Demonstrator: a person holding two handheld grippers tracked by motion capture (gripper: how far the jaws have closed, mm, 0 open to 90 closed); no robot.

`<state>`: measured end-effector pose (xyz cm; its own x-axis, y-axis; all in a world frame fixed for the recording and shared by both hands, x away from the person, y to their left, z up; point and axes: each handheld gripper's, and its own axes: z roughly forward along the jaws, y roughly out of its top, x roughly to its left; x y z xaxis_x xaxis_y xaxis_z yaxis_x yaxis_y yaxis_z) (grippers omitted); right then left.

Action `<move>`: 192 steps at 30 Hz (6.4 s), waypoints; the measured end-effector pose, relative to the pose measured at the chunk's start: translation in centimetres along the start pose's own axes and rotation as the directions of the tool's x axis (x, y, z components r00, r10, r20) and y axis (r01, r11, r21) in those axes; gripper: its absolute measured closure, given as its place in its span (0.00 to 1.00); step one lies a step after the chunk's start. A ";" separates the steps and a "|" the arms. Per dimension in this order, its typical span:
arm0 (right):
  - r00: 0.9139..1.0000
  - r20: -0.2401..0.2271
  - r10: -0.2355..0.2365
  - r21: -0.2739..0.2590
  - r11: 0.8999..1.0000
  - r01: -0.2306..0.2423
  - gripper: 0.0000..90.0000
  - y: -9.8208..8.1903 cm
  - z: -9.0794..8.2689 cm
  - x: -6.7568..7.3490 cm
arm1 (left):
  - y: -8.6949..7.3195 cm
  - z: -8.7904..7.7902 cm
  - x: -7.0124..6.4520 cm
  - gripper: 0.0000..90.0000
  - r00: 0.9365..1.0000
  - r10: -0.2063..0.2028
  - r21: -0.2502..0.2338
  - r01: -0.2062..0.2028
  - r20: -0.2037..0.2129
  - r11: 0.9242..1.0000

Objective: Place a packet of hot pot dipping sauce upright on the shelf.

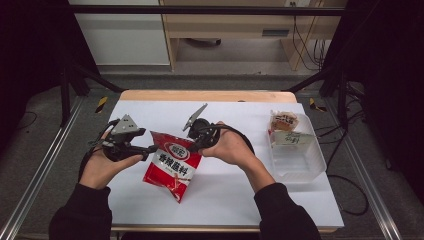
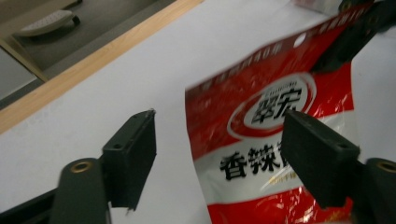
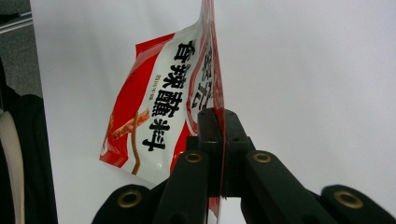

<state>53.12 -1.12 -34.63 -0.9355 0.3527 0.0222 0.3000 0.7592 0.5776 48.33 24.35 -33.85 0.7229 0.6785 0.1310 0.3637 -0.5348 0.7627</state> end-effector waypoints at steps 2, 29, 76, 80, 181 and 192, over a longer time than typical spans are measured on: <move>1.000 0.006 0.008 -0.005 1.000 -0.008 1.00 0.0 -0.4 -0.1 | -0.7 0.0 0.1 0.25 1.000 -0.011 0.001 0.011 -0.014 1.000; 0.995 0.090 -0.038 0.022 0.999 0.036 1.00 -0.3 -7.8 -2.4 | -7.0 1.5 1.1 0.13 0.995 -0.098 0.097 0.100 -0.031 0.990; 0.984 0.179 0.008 -0.046 0.999 0.000 1.00 -4.3 -17.1 -3.8 | -9.7 4.0 0.6 0.10 0.990 -0.144 0.097 0.144 -0.009 0.985; 0.982 0.189 0.008 -0.049 0.999 0.001 1.00 -4.6 -17.9 -3.6 | -9.8 3.9 0.6 0.10 0.988 -0.151 0.091 0.151 -0.010 0.984; 0.881 0.323 0.347 -0.205 0.934 -0.293 1.00 -22.6 -23.5 -6.3 | -10.4 3.8 1.1 0.10 0.987 -0.158 0.108 0.160 -0.024 0.981; 0.882 0.313 0.352 -0.210 0.931 -0.298 1.00 -23.3 -23.4 -6.1 | -10.4 3.8 1.0 0.10 0.988 -0.156 0.112 0.157 -0.024 0.981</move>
<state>47.44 -33.74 -29.11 -0.6611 0.7496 -0.0318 0.5185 0.4871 0.7028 47.52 28.72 -44.04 0.6432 0.7653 0.0260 0.5362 -0.4743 0.6982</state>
